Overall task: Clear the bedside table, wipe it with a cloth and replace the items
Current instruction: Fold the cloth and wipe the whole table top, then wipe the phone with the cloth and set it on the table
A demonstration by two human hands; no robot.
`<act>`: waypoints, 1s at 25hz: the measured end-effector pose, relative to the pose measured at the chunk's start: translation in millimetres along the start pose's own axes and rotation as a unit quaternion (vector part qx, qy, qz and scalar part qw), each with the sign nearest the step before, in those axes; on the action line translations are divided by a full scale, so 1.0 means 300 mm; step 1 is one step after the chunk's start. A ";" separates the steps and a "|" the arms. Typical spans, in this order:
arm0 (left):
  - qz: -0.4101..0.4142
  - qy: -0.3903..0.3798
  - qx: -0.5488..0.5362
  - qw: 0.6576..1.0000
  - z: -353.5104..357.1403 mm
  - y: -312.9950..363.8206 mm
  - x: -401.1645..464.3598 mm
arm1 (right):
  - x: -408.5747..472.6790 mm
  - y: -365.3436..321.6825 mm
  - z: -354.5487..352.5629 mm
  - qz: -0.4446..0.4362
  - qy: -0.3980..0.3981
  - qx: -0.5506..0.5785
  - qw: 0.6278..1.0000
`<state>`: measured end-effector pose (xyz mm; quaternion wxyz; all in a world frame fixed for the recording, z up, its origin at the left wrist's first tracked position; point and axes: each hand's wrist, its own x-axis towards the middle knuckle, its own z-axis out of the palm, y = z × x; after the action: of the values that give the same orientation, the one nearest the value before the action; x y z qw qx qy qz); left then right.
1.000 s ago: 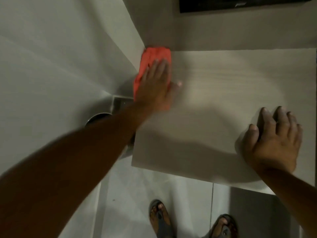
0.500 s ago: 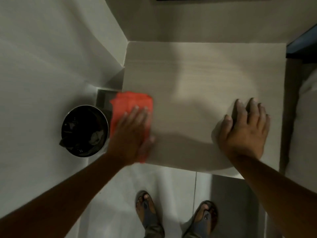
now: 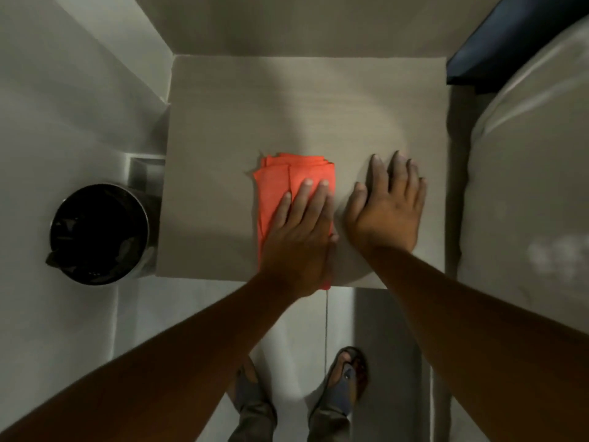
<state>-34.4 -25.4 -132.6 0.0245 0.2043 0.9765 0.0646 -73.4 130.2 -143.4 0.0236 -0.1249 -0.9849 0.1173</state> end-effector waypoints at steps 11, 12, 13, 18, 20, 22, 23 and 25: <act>-0.005 -0.052 -0.098 0.994 -0.275 0.259 0.049 | -0.114 0.187 -0.701 0.009 -0.010 0.248 0.969; 0.043 -0.013 -0.130 0.990 -0.326 0.360 0.057 | -0.166 0.265 -0.787 0.021 0.087 0.243 0.966; 0.100 0.024 -0.162 0.981 -0.372 0.472 0.062 | -0.214 0.361 -0.864 0.052 0.143 0.219 0.964; 0.243 -0.049 -0.262 0.933 -0.547 0.999 0.137 | -0.334 0.778 -1.071 0.348 0.003 0.108 0.931; 0.221 -0.093 -0.209 0.948 -0.563 1.082 0.205 | -0.324 0.821 -1.067 0.362 -0.044 0.117 0.924; 0.198 -0.117 -0.187 0.955 -0.575 1.106 0.252 | -0.298 0.837 -1.068 0.363 -0.041 0.170 0.915; 0.195 -0.129 -0.193 0.953 -0.583 1.104 0.270 | -0.285 0.838 -1.072 0.371 -0.040 0.207 0.904; 0.184 -0.172 -0.229 0.940 -0.617 1.062 0.300 | -0.265 0.827 -1.078 0.386 -0.040 0.310 0.868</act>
<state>-4.5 278.6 92.2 0.2259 0.3769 0.8616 0.2539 87.7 416.5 110.6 -0.0253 -0.4771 -0.7711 0.4209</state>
